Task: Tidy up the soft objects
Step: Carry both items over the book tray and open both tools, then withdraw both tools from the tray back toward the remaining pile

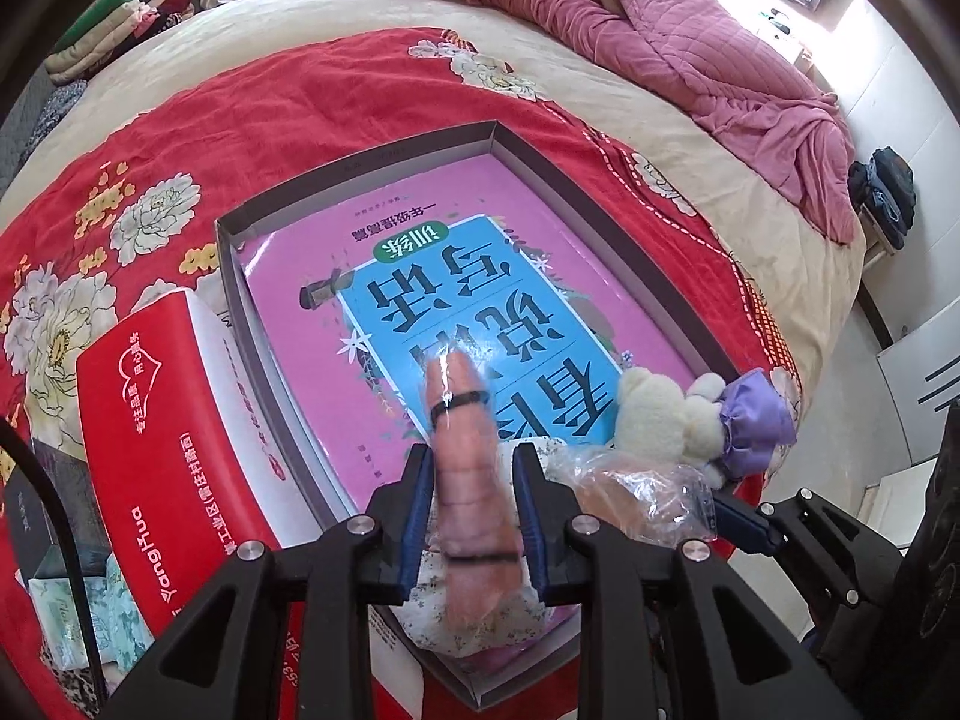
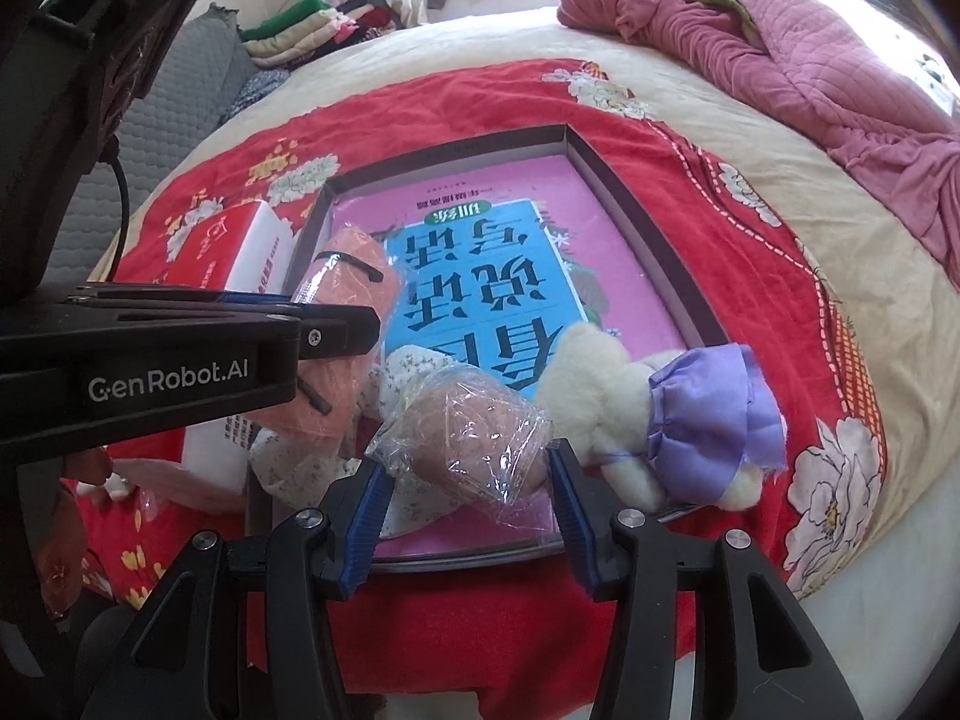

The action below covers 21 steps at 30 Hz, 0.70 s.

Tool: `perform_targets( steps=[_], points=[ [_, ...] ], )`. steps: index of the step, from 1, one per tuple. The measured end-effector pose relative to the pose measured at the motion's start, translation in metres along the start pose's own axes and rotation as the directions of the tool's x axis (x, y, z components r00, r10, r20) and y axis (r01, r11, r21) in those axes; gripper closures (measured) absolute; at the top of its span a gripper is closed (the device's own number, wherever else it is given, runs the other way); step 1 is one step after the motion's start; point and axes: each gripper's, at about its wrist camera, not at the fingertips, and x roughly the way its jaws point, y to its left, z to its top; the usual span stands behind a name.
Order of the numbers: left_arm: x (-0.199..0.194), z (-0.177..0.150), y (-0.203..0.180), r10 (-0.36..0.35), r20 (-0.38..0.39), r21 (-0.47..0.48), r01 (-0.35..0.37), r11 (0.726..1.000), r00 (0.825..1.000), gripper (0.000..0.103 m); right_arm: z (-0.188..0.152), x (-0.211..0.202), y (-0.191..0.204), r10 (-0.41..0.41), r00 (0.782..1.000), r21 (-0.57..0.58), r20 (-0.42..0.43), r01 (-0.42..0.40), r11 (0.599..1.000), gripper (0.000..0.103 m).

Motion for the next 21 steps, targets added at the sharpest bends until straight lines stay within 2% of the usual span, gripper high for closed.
perform_targets(
  steps=[1,3,11,13,15,21],
  points=[
    [0.000,0.000,0.000,0.000,-0.002,0.000,0.000,1.000,1.000,0.072,0.000,0.001,0.000,-0.003,1.000,-0.002,-0.003,0.003,1.000,0.049],
    [0.000,0.000,0.001,0.000,0.002,-0.001,0.000,1.000,1.000,0.062,-0.001,0.001,0.001,-0.004,1.000,-0.004,-0.008,0.004,1.000,0.049],
    [-0.008,0.000,0.002,-0.001,0.018,-0.002,0.001,1.000,1.000,0.061,-0.003,0.000,0.003,-0.011,1.000,-0.017,-0.020,0.011,1.000,0.046],
    [-0.010,0.000,0.003,0.001,0.022,-0.002,-0.001,1.000,1.000,0.058,-0.003,-0.002,0.003,-0.014,1.000,-0.015,-0.017,0.013,1.000,0.044],
    [-0.012,-0.001,0.004,0.009,0.024,-0.002,-0.009,1.000,1.000,0.050,-0.003,-0.005,0.004,-0.016,1.000,-0.019,-0.014,0.016,1.000,0.044],
    [-0.020,-0.003,0.002,0.006,0.034,0.012,-0.006,1.000,0.999,0.049,-0.002,-0.013,0.005,-0.032,0.999,-0.030,-0.003,0.032,0.999,0.044]
  ],
)
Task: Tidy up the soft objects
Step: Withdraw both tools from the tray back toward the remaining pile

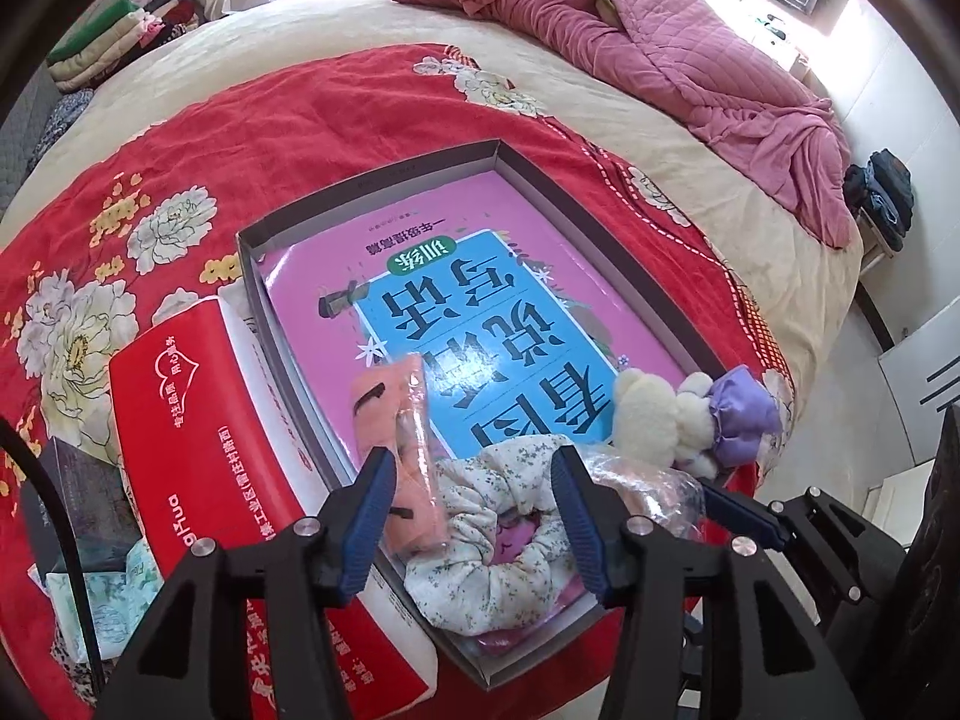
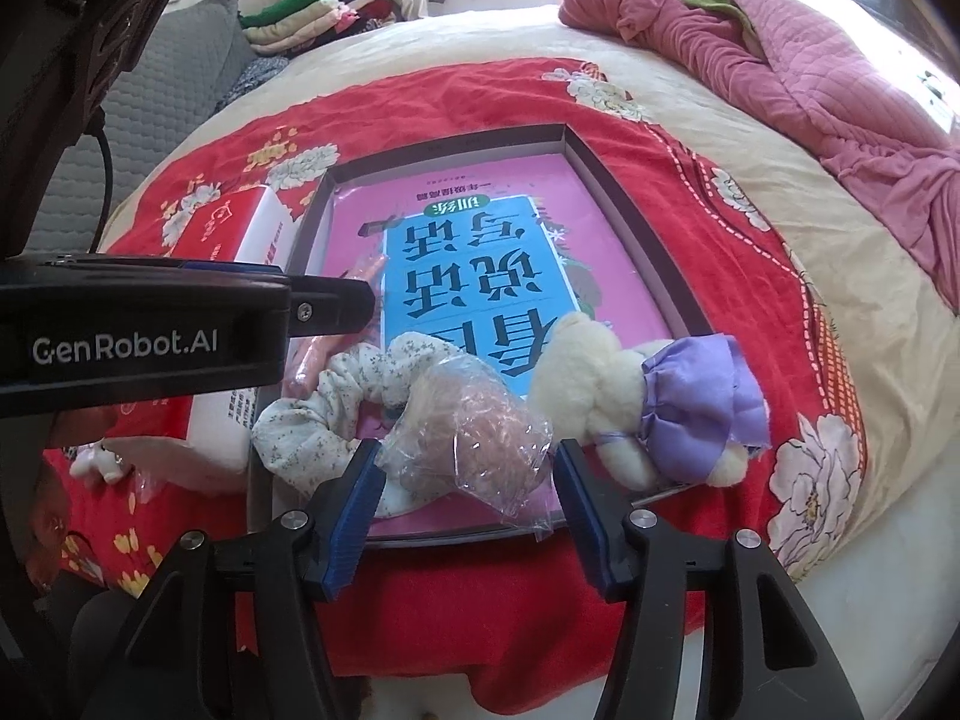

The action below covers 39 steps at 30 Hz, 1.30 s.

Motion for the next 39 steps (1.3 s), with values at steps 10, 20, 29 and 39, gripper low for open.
perform_targets(
  steps=[10,20,29,39],
  points=[
    [-0.022,-0.004,0.008,0.006,0.035,-0.004,-0.006,1.000,0.999,0.049,-0.003,-0.014,-0.002,-0.023,1.000,0.008,0.017,0.023,1.000,0.042],
    [-0.042,-0.011,0.014,0.016,0.069,-0.009,-0.015,1.000,0.997,0.046,-0.006,-0.030,-0.003,-0.035,0.999,0.027,0.033,0.034,0.999,0.042],
    [-0.066,-0.022,0.014,0.035,0.112,-0.005,-0.035,0.999,0.993,0.039,-0.002,-0.053,-0.002,-0.067,0.994,0.059,0.081,0.062,0.996,0.041],
    [-0.088,-0.040,0.019,0.033,0.143,-0.016,-0.031,0.999,0.989,0.034,-0.001,-0.074,0.001,-0.091,0.989,0.121,0.116,0.077,0.990,0.030]
  ],
)
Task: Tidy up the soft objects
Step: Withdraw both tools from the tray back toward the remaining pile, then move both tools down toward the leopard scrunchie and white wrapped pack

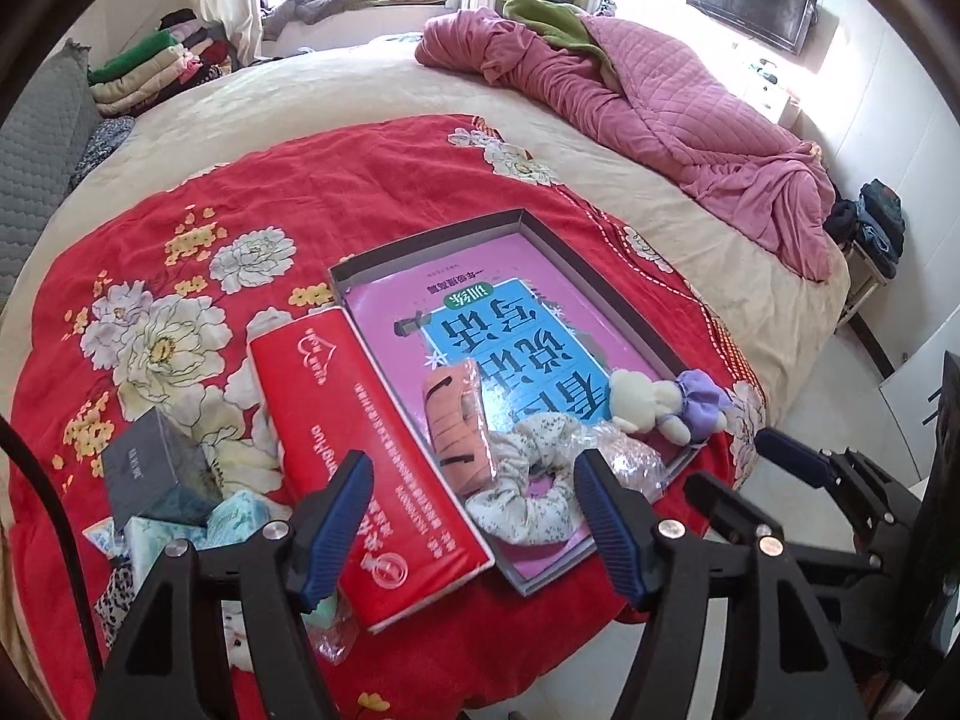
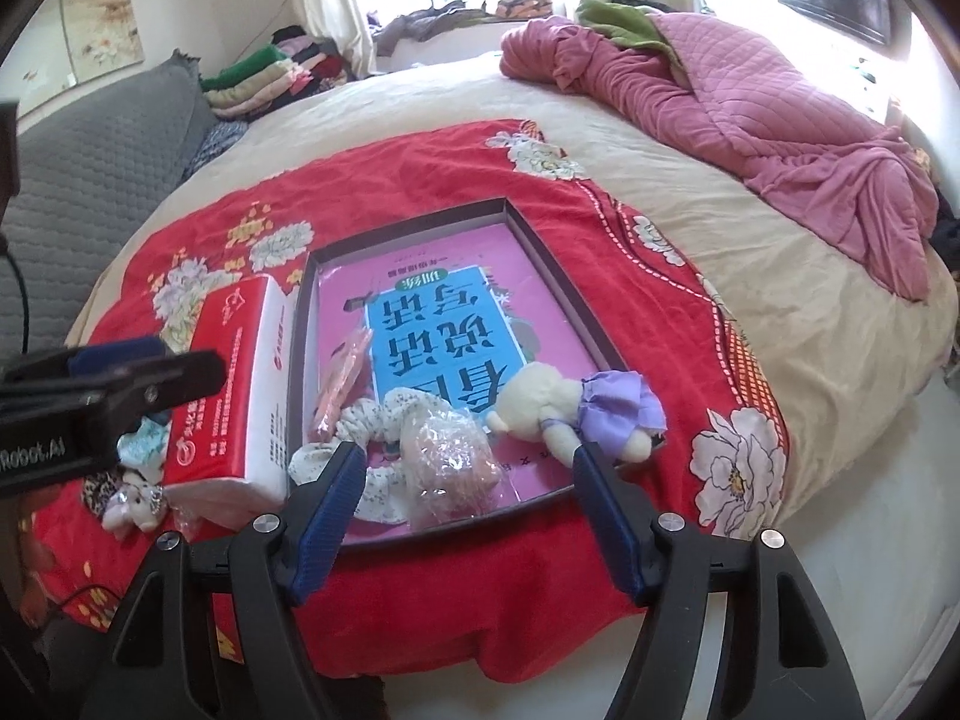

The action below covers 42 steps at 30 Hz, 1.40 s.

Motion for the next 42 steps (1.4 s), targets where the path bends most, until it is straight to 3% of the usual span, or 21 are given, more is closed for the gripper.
perform_targets(
  steps=[12,23,42],
  points=[
    [-0.026,-0.024,0.012,-0.004,0.008,-0.008,0.004,1.000,1.000,0.033,0.005,-0.037,0.007,-0.086,0.993,0.031,0.086,0.083,0.996,0.029],
    [-0.068,-0.037,0.050,0.019,0.059,-0.066,-0.015,0.998,0.998,0.033,0.014,-0.067,0.039,-0.048,0.989,0.018,0.138,0.046,0.999,0.029],
    [-0.128,-0.071,0.149,0.129,0.104,-0.223,-0.103,0.969,0.986,0.033,0.013,-0.089,0.134,0.074,0.984,-0.154,0.161,-0.049,0.987,0.029]
  ],
)
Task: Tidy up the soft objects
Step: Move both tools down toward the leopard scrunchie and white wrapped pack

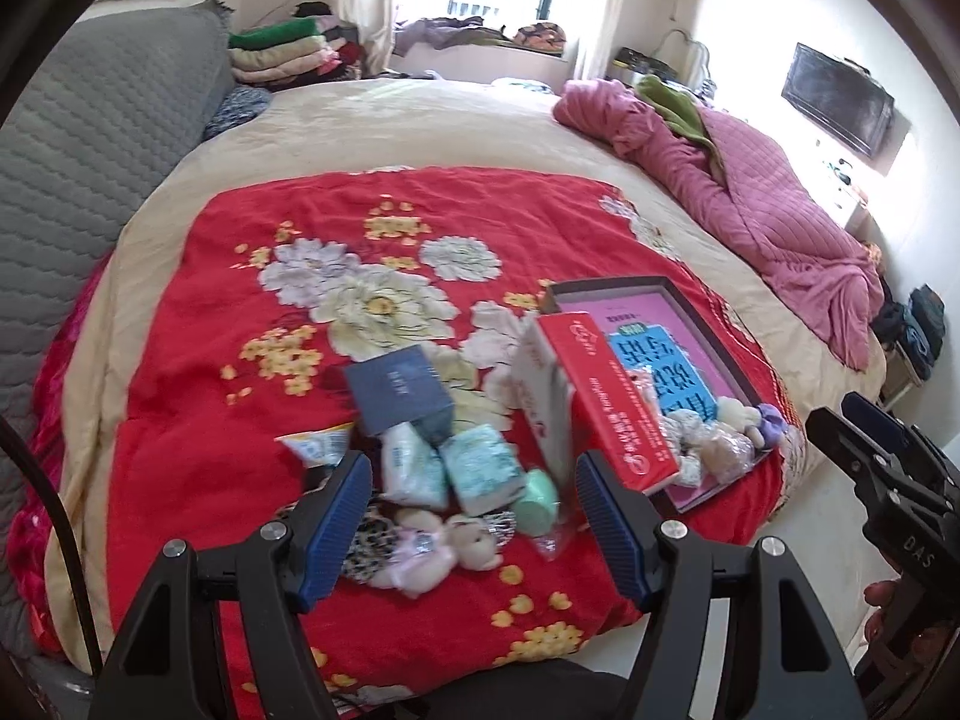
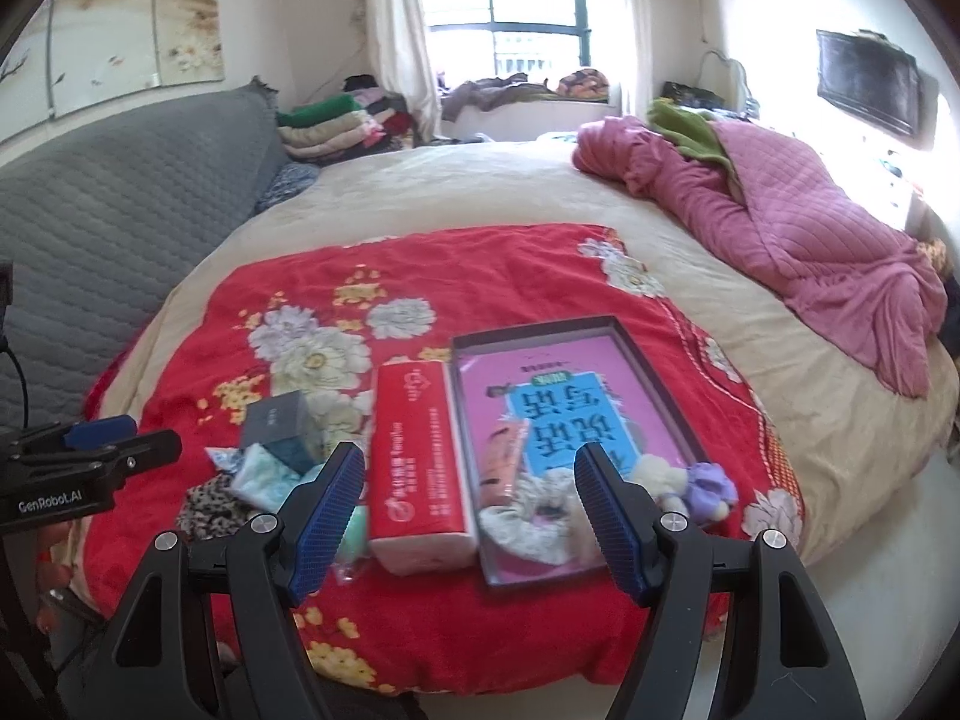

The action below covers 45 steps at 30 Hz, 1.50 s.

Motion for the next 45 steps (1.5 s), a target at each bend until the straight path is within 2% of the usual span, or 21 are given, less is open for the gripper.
perform_targets(
  steps=[6,13,26,45],
  points=[
    [-0.010,-0.005,0.028,0.043,0.015,-0.038,-0.042,0.998,0.999,0.033,0.001,0.001,0.029,0.033,0.999,-0.046,-0.003,-0.033,0.998,0.029],
    [-0.015,-0.012,0.056,0.053,0.011,-0.094,-0.052,0.994,0.999,0.033,0.000,0.007,0.058,0.061,0.998,-0.101,-0.018,-0.063,0.993,0.029],
    [0.002,-0.030,0.094,0.074,-0.042,-0.154,-0.080,0.985,0.996,0.033,-0.012,0.033,0.092,0.096,0.993,-0.156,-0.074,-0.106,0.982,0.029],
    [0.041,-0.055,0.105,0.110,-0.107,-0.126,-0.124,0.984,0.988,0.033,-0.036,0.086,0.126,0.107,0.977,-0.217,-0.186,-0.147,0.965,0.029]
  ],
)
